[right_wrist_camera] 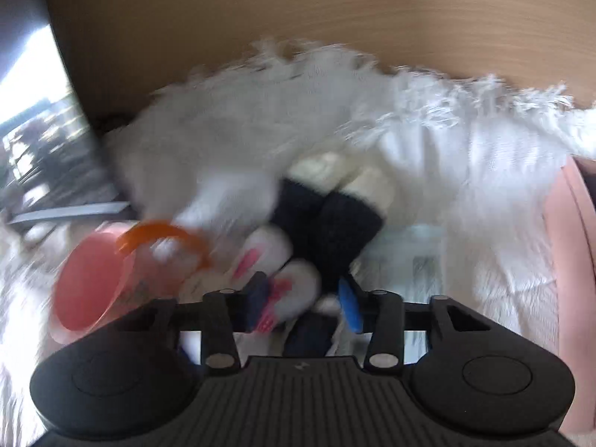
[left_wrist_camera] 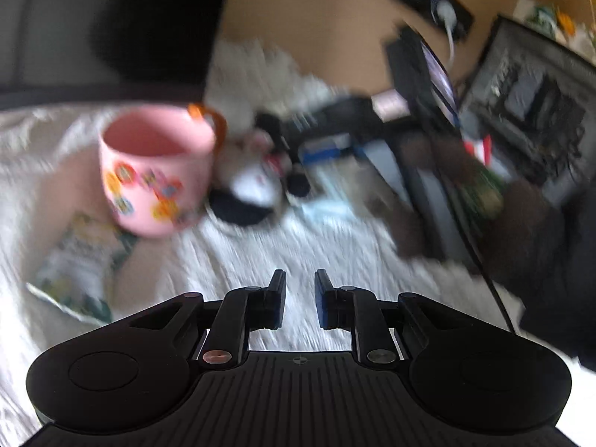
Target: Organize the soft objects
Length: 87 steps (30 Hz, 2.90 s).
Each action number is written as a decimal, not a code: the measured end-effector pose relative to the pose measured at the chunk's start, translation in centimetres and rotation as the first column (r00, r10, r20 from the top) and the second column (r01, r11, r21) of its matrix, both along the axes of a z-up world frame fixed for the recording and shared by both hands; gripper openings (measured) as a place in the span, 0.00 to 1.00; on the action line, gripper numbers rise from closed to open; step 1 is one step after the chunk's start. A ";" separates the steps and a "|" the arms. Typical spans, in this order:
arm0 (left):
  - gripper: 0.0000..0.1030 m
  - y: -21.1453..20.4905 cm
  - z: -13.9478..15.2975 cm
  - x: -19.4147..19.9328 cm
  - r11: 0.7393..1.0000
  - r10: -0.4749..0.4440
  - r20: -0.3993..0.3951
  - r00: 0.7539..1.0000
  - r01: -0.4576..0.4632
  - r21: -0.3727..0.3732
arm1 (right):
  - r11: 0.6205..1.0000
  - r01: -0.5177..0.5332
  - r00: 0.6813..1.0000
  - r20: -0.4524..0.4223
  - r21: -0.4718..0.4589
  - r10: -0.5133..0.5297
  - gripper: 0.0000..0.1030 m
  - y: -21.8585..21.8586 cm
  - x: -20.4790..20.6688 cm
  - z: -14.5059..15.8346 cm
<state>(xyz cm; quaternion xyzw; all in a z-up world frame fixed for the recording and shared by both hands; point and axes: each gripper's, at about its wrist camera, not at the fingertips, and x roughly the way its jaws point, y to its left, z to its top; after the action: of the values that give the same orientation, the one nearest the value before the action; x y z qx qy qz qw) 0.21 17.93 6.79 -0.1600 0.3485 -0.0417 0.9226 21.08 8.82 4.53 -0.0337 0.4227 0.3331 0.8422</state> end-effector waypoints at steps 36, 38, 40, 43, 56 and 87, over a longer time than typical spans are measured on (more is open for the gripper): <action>0.26 -1.6 -1.0 25.8 0.933 0.082 -0.199 0.977 -0.006 0.360 | 0.971 0.220 0.972 0.109 -0.094 -0.209 0.62 -23.1 -14.1 -0.2; 0.26 -1.3 -1.2 25.4 0.936 0.066 -0.201 0.977 0.009 0.352 | 0.972 0.217 0.972 0.117 -0.094 -0.205 0.62 -22.9 -14.1 -0.1; 0.25 -1.2 -1.0 24.8 0.942 0.052 -0.210 0.976 0.021 0.335 | 0.974 0.208 0.972 0.127 -0.090 -0.196 0.62 -22.6 -14.0 0.2; 0.25 -1.0 -0.6 23.5 0.960 0.013 -0.212 0.977 0.047 0.276 | 0.977 0.195 0.973 0.145 -0.085 -0.182 0.62 -22.1 -13.7 0.6; 0.24 -4.4 0.4 15.6 0.979 -0.186 -0.182 0.965 0.197 0.044 | 0.985 0.155 0.970 0.204 -0.080 -0.136 0.64 -19.9 -11.8 1.5; 0.24 -3.1 -0.3 5.8 0.999 -0.040 -0.134 0.990 0.039 -0.013 | 0.996 -0.045 0.963 0.264 -0.072 0.063 0.71 -10.4 -4.9 3.4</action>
<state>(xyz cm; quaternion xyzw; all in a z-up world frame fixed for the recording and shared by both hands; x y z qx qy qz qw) 6.05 14.80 6.45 -0.1600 0.4126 -0.0510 0.8953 16.23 -1.60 7.97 -0.1169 0.3155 0.3346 0.8803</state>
